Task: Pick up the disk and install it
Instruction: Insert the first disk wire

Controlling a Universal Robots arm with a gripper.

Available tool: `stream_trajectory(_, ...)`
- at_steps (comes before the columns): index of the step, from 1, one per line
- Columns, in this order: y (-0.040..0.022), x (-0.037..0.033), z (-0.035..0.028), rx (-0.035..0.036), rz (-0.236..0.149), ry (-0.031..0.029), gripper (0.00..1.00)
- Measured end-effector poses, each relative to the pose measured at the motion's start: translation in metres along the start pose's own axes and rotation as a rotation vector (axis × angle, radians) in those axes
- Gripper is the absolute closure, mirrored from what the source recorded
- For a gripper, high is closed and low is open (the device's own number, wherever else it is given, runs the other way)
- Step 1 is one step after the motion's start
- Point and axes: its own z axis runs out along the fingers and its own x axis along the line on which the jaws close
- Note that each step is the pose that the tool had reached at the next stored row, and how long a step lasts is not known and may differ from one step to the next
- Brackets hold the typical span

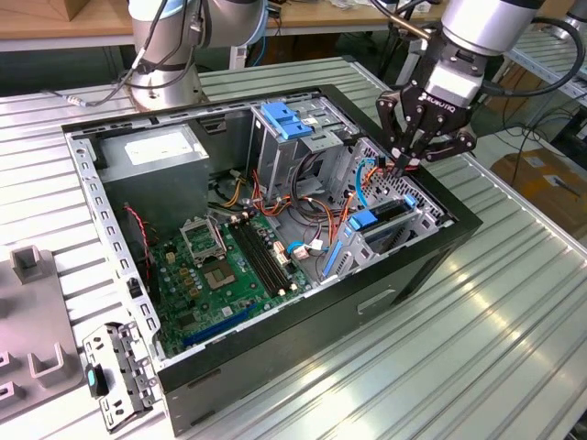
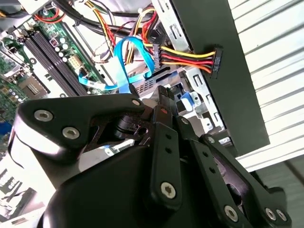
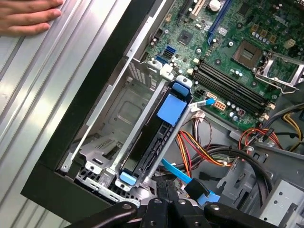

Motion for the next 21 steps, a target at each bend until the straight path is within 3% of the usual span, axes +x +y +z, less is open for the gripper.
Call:
stream_trajectory(8,-0.0087,0.0047,-0.0060,-0.0042,-0.024,-0.0028,0.89)
stream_trajectory(18,-0.0090,0.0047,-0.0061,-0.0044,-0.045,-0.0023,0.89)
stream_trajectory(21,-0.0098,0.0051,-0.0061,-0.0046,-0.077,-0.0017,0.89)
